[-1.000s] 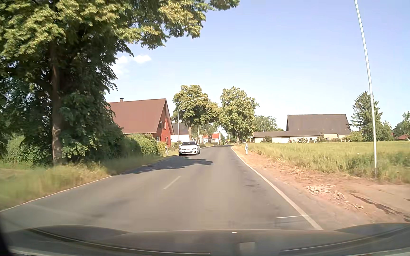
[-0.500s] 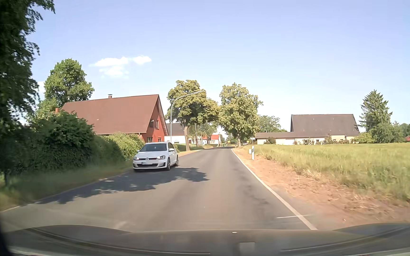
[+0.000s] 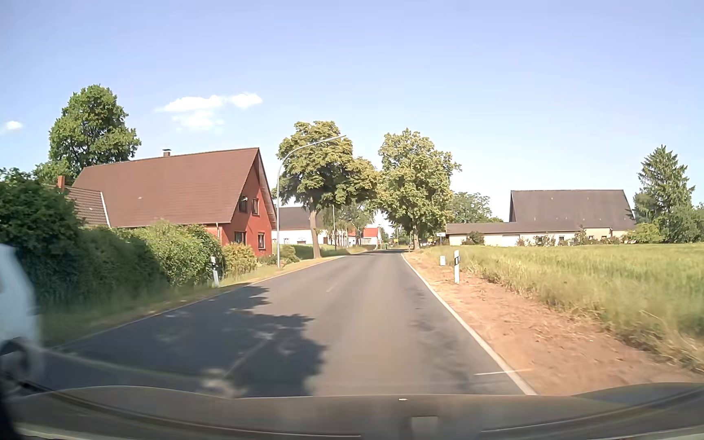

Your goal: Follow the waypoints while adhering to traffic rules and regulations

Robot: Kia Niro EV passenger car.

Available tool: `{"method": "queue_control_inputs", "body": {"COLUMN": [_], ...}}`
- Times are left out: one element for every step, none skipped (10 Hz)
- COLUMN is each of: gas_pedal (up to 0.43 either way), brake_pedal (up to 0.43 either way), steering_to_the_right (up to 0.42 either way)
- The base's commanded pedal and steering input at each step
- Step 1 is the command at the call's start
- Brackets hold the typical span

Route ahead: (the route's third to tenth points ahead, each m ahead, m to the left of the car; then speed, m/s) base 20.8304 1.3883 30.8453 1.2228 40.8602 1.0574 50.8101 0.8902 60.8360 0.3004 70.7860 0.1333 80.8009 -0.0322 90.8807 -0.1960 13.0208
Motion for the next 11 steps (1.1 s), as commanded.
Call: {"method": "queue_control_inputs", "body": {"gas_pedal": [0.197, 0.197, 0.197, 0.197, 0.197, 0.197, 0.197, 0.209, 0.209, 0.209, 0.209], "brake_pedal": [0.006, 0.006, 0.006, 0.006, 0.006, 0.006, 0.006, 0.006, 0.006, 0.006, 0.006], "steering_to_the_right": [0.000, 0.000, 0.001, 0.001, 0.001, 0.002, 0.002, 0.003, 0.003, 0.003, 0.003]}}
